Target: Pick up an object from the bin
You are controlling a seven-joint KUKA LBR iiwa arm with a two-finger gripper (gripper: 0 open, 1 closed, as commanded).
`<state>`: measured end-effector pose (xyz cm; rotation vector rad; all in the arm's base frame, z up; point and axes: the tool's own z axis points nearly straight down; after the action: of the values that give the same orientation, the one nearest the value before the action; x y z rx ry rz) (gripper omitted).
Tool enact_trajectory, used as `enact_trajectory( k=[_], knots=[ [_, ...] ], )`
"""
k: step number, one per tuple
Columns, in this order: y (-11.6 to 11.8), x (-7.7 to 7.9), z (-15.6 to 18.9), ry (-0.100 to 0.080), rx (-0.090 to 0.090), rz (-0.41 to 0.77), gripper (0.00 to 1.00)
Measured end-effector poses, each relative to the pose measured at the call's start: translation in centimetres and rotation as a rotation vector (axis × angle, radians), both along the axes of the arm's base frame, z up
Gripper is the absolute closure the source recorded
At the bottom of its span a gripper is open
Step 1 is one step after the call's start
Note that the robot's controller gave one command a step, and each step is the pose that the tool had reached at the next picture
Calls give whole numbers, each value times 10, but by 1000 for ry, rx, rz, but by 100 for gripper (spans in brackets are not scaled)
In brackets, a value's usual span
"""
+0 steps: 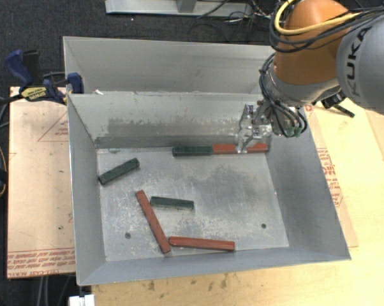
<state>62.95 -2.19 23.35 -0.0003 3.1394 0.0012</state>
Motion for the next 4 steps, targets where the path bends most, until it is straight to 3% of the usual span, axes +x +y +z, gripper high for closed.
enact_trajectory(
  k=[1, 2, 3, 4],
  knots=[
    [0, 0, 0, 0, 0, 0, 100],
    [0, -4, -24, -9, -1, 132, 100],
    [-9, -8, -92, -1, 0, 364, 100],
    [-9, -9, -51, -3, 0, 304, 0]
  ],
)
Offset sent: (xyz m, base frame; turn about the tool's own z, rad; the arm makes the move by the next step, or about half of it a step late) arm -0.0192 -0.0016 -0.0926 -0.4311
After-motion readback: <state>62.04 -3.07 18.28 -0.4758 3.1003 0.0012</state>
